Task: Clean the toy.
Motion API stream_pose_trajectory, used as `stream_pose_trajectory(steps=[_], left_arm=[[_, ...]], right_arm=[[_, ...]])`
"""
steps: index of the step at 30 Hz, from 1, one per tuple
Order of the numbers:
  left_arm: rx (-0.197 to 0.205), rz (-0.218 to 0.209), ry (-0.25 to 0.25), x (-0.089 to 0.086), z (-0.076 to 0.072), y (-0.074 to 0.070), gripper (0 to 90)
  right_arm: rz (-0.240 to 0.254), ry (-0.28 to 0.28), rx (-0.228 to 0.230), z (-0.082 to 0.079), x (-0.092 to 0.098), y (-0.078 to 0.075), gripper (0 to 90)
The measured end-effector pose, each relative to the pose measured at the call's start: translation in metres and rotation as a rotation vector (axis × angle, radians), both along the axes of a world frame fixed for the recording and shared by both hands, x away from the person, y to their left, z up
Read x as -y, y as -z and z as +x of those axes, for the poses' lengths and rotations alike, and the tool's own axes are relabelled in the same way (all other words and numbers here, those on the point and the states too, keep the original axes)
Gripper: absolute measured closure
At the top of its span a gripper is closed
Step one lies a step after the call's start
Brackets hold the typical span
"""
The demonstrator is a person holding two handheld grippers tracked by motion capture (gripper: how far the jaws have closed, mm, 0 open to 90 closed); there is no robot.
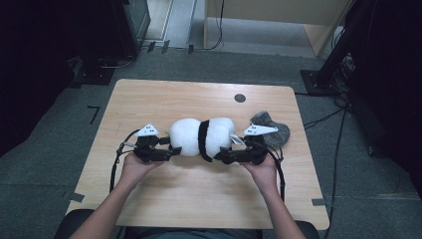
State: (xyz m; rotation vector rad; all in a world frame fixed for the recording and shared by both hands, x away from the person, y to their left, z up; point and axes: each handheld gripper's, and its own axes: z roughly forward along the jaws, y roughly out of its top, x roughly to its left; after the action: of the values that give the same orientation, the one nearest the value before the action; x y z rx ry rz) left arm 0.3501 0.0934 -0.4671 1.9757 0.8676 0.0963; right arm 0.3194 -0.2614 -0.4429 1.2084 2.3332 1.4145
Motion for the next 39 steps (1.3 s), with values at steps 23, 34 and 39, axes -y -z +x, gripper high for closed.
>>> stream_pose_trajectory(steps=[23,34,39], left_arm=[[0.076,-0.038,-0.012,0.001,0.025,-0.017,27.7],[0.026,-0.052,0.015,0.000,0.039,-0.004,17.1],[0.006,-0.079,0.029,-0.003,0.041,0.002,15.2]], right_arm=[[-0.034,0.151,0.050,0.010,0.045,-0.008,30.7],[-0.057,0.246,0.087,0.021,0.073,-0.006,31.8],[-0.074,0.275,0.105,0.029,0.085,0.000,34.2]])
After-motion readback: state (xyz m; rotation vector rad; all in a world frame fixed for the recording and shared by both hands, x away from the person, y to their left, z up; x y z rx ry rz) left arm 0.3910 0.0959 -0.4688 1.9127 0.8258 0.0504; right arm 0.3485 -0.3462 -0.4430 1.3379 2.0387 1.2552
